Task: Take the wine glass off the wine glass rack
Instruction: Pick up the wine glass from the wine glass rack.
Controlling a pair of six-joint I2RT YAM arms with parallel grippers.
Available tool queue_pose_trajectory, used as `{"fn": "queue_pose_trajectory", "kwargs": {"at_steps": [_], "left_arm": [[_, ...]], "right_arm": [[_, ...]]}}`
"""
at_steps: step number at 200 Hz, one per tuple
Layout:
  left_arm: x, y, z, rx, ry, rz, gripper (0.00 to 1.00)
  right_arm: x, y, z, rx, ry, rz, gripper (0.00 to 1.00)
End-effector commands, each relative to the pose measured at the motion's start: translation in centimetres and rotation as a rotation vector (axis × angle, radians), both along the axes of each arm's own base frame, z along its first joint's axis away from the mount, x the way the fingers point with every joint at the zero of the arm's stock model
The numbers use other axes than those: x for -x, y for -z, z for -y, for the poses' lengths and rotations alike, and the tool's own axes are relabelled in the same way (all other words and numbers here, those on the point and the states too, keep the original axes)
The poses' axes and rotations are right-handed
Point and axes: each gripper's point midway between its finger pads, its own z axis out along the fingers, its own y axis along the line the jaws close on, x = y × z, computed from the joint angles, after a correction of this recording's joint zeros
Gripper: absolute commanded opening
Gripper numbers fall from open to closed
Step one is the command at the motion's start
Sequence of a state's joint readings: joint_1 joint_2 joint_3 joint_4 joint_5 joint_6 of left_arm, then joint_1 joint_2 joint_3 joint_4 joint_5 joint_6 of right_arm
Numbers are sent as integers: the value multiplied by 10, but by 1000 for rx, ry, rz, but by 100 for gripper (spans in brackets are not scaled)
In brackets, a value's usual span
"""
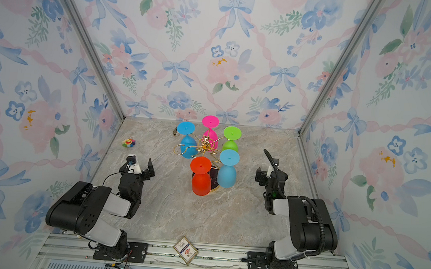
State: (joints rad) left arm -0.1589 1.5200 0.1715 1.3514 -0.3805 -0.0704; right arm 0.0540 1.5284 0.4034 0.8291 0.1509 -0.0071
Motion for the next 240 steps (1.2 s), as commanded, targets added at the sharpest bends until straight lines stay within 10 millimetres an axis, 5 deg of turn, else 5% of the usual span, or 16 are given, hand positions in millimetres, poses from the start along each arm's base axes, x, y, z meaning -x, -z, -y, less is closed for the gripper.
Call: {"fn": "queue_pose_trajectory", "kwargs": {"at_steps": [1, 36, 105, 189, 240], "left_arm": [[8, -17, 1, -35, -18, 39, 98], [14, -41, 8, -58, -56, 53, 98], [-4, -89, 65, -21, 89, -24, 97], [18, -155, 126, 147, 377, -112, 94], [38, -190, 153, 233, 527, -88, 91]], "right_arm": [[-6, -20, 2, 3, 33, -4, 97], [-6, -43, 8, 16, 78, -31, 97], [9, -95, -1, 38, 135, -97, 99], [66, -172, -10, -74, 110, -164, 97], [93, -217, -48, -237, -98, -155, 90]]}}
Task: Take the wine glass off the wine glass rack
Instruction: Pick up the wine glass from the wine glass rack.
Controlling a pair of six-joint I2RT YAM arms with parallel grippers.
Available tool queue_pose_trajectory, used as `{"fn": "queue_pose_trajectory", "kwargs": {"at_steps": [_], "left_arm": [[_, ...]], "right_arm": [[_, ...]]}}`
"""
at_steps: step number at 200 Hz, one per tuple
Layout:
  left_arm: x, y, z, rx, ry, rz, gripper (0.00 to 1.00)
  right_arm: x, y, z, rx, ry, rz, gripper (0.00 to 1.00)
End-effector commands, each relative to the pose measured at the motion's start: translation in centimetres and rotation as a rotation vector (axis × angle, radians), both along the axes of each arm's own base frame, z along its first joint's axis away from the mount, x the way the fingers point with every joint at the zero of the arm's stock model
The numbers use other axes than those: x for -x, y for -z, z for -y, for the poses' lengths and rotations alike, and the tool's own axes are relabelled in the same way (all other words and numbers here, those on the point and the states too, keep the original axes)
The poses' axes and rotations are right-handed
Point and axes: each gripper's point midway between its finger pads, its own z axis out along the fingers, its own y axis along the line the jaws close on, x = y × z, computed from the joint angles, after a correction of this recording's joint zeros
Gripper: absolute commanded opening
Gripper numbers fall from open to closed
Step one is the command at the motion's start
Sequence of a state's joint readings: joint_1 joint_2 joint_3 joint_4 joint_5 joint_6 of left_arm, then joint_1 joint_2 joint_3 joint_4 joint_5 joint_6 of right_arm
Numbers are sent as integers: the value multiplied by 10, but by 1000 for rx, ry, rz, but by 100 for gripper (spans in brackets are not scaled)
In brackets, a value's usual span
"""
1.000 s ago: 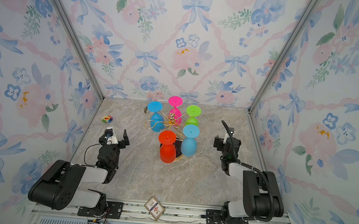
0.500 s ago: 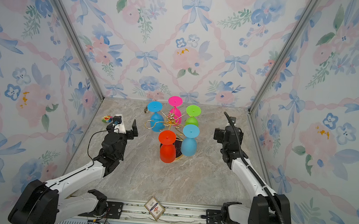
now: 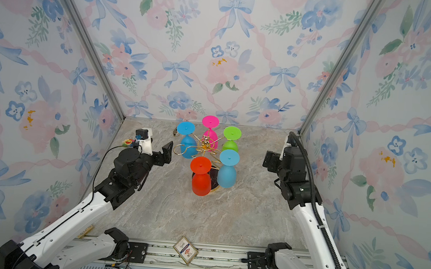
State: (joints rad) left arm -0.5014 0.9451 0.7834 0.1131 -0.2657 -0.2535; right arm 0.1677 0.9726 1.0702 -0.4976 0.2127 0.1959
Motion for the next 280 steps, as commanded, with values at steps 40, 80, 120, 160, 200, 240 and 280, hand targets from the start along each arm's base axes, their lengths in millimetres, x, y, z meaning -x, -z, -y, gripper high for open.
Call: {"fn": "queue_pose_trajectory", "kwargs": {"at_steps": [40, 80, 120, 160, 200, 240, 280], "left_arm": [[22, -33, 33, 122, 206, -14, 83], [26, -47, 46, 170, 277, -14, 77], [35, -44, 54, 207, 333, -57, 75], [43, -34, 46, 217, 309, -112, 74], [51, -29, 52, 226, 356, -150, 74], [60, -27, 60, 239, 421, -170, 73], [64, -27, 58, 230, 420, -157, 75]], "right_arm": [[45, -37, -67, -224, -345, -40, 88], [57, -37, -106, -300, -516, -85, 84], [60, -33, -137, -355, -628, -146, 76], [60, -43, -148, -412, -674, -134, 72], [60, -45, -153, -432, -690, -145, 66], [57, -42, -160, -477, -708, -165, 53], [50, -38, -164, -537, -685, -197, 47]]}}
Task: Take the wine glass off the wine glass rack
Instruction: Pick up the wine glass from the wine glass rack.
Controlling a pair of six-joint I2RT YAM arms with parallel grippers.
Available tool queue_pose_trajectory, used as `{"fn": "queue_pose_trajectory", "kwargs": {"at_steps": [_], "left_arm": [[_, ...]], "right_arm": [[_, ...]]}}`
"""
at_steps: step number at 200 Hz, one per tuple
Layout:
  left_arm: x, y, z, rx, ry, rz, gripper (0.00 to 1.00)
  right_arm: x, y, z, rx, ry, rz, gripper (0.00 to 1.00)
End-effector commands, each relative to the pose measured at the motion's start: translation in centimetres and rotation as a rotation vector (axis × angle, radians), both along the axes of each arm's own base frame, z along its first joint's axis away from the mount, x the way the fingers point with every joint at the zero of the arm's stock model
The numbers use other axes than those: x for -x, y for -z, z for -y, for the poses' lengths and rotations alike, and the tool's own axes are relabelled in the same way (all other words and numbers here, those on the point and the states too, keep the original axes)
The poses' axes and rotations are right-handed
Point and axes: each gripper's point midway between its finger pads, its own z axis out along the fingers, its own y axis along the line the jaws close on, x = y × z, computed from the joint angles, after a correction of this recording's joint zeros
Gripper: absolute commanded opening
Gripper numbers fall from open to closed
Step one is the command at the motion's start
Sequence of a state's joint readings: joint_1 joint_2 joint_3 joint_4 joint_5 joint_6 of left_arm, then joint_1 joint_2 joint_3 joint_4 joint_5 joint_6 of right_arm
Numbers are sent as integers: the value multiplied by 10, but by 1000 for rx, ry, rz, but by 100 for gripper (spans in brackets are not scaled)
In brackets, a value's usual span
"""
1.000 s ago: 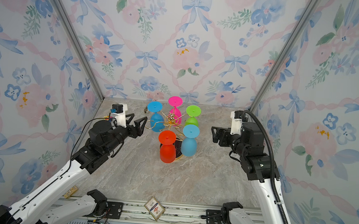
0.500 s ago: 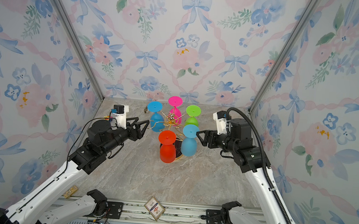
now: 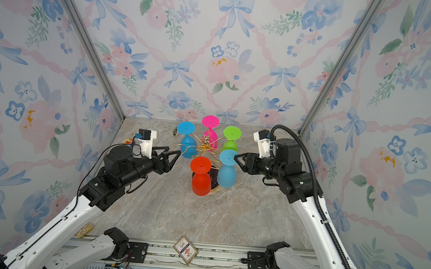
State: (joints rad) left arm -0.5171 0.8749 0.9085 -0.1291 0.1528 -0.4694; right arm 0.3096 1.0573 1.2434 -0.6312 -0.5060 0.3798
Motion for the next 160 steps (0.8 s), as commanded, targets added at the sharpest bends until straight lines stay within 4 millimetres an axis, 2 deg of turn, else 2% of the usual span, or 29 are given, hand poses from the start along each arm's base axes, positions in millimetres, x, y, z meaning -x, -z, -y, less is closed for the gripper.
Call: {"fn": "queue_pose_trajectory", "kwargs": {"at_steps": [1, 44, 92, 160], "left_arm": [[9, -2, 1, 7, 24, 9, 75], [10, 4, -2, -12, 18, 19, 78], [16, -5, -9, -11, 1, 60, 81], [18, -5, -14, -22, -14, 79, 83]], "right_arm": [[-2, -6, -7, -50, -9, -23, 47], [-6, -2, -10, -105, 10, -85, 39], [-12, 9, -4, -159, 52, -155, 32], [-8, 9, -8, -215, 38, -200, 31]]}}
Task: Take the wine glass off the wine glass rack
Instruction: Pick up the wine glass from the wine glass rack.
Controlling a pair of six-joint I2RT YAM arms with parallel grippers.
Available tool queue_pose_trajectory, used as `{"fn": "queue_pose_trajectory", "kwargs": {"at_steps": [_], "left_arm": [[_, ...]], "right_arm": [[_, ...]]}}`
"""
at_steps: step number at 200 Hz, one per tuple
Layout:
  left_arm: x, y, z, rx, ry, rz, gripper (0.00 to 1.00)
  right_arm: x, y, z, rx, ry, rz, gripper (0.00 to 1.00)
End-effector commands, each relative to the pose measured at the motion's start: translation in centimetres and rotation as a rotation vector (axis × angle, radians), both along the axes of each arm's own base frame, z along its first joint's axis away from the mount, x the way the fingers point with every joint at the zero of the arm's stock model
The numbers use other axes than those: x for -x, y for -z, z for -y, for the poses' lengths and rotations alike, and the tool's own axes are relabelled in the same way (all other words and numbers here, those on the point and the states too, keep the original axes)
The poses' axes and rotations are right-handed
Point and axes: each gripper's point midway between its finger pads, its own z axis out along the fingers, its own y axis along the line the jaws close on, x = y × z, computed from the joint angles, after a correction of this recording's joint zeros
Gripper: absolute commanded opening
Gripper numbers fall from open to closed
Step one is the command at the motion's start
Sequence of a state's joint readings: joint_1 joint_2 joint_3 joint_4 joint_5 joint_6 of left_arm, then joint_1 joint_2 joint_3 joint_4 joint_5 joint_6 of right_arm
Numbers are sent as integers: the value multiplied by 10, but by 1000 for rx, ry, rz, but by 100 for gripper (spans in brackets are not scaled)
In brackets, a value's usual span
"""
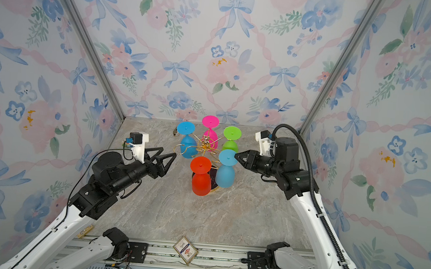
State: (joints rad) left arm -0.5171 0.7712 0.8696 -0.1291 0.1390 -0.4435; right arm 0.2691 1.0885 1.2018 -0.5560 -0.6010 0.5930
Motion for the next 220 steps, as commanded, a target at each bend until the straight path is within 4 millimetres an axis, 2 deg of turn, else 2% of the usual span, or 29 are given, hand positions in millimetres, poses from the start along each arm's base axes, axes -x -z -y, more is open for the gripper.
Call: {"fn": "queue_pose_trajectory", "kwargs": {"at_steps": [1, 46, 106, 176, 220], "left_arm": [[0, 8, -1, -32, -5, 6, 83], [1, 5, -3, -35, -12, 20, 83], [2, 2, -6, -42, -22, 37, 84], [3, 3, -9, -50, -33, 48, 84], [4, 3, -10, -51, -39, 50, 85]], "right_arm": [[2, 1, -4, -54, -9, -38, 31], [-1, 10, -6, -70, -3, -77, 29], [-4, 7, -8, -134, -5, -99, 20], [-10, 6, -1, -194, 23, -113, 3], [-14, 2, 3, -233, 48, -110, 0]]}}
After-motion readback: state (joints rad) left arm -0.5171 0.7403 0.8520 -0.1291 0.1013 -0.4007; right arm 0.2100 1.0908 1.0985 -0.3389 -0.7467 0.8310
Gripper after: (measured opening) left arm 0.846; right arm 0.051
